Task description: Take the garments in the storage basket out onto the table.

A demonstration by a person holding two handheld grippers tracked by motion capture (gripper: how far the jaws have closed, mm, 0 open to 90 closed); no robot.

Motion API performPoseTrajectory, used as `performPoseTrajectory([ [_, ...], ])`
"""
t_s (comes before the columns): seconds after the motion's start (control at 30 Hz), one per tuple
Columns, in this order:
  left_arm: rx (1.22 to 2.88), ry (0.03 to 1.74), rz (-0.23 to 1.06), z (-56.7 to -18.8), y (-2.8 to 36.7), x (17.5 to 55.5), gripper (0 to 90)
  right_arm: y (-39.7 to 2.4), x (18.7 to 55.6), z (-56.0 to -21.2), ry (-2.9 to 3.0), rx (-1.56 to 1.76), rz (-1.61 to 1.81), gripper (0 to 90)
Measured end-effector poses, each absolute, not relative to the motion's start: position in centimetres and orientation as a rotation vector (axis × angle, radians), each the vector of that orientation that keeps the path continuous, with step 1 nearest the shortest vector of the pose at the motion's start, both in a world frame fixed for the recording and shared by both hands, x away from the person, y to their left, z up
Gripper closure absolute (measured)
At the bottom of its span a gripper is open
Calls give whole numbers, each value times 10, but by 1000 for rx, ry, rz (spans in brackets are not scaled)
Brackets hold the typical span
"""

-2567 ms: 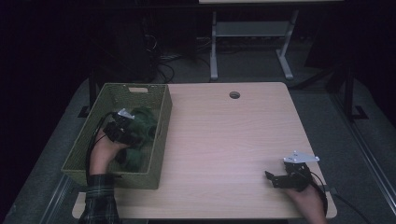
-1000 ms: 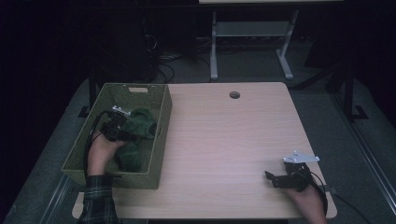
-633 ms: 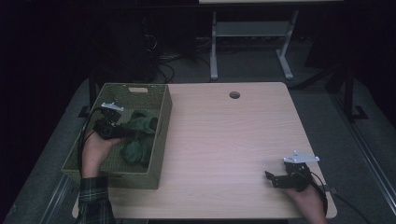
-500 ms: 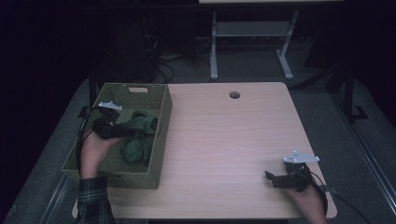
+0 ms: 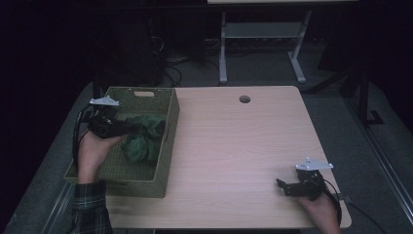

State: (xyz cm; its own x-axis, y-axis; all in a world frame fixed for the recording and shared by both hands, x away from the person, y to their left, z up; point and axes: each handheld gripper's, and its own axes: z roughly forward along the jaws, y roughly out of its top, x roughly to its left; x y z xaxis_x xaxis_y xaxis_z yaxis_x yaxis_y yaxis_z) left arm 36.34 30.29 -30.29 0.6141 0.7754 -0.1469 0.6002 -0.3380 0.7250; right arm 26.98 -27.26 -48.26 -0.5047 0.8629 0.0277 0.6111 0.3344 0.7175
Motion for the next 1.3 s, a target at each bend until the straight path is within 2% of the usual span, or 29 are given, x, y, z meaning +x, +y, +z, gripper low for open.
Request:
performPoseTrajectory([
  [0.63,1989,961,379,-228,294,360,787,-272,270,-483,2250,1302,974,95],
  [1.3,1961,785,348,-193,234,362,789,-273,270,-483,2251,1299,972,94],
])
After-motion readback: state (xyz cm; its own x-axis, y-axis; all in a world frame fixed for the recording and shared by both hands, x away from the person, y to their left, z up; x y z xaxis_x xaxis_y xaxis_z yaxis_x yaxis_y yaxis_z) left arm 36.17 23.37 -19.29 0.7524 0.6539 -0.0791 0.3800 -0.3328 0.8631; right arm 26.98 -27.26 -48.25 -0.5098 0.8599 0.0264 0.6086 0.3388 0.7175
